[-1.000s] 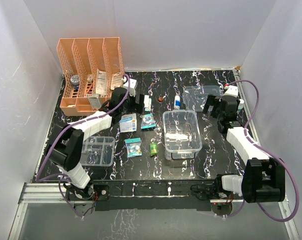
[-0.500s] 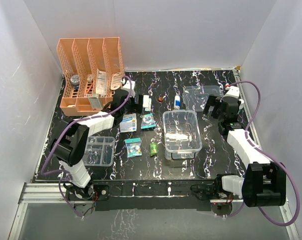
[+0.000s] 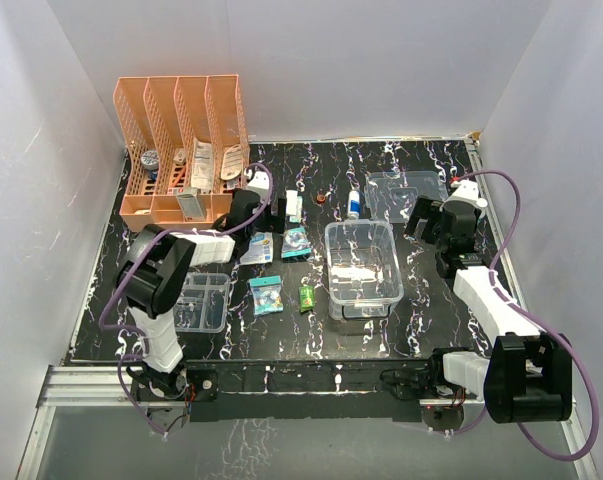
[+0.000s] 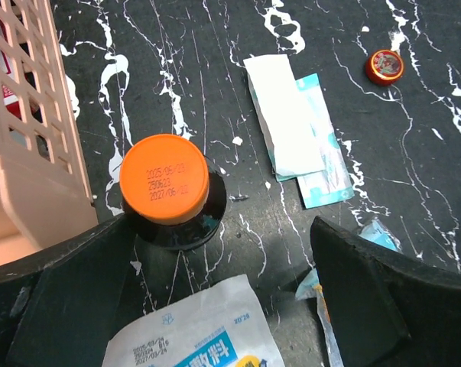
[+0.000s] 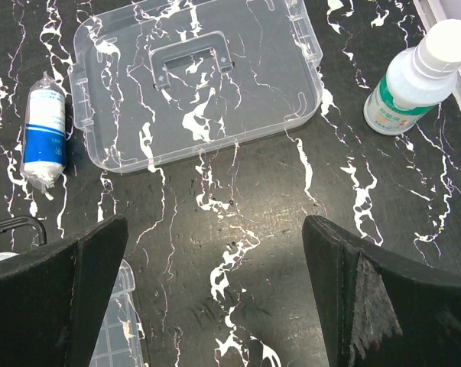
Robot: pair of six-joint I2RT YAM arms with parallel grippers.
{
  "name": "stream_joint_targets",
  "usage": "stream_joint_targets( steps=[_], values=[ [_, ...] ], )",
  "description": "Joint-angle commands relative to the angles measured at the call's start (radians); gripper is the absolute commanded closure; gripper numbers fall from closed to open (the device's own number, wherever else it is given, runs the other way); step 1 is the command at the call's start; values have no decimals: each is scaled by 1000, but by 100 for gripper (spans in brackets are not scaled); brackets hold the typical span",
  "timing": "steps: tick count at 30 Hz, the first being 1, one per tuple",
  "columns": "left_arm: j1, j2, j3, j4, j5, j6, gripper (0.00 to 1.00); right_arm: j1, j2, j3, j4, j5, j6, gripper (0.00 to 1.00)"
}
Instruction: Organize the medicine kit
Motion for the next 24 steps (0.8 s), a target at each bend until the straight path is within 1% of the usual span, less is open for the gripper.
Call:
stream_joint_targets(
  steps=[1, 12, 16, 17, 18, 23, 24],
  values=[
    [-6, 31, -6, 114, -20, 24, 4, -5, -32, -8, 65, -4, 10, 2],
    [-6, 151, 24, 306, -79, 74, 3, -3, -54, -18, 75, -7, 9, 2],
    [-6, 185, 22, 355, -99, 78, 5, -3, -68, -26, 76, -3, 10, 2],
    [-7, 190, 17, 374, -104, 78, 7, -2, -71, -29, 77, -4, 11, 2],
    [-7, 198, 14, 391, -109, 79, 11, -2, -75, -34, 79, -2, 11, 2],
    [-6, 212, 3, 444, -140, 71, 48, -2, -89, -51, 79, -2, 16, 2],
    [-7, 209, 0, 446, -143, 69, 54, -2, -93, -53, 80, -1, 17, 2]
  ],
)
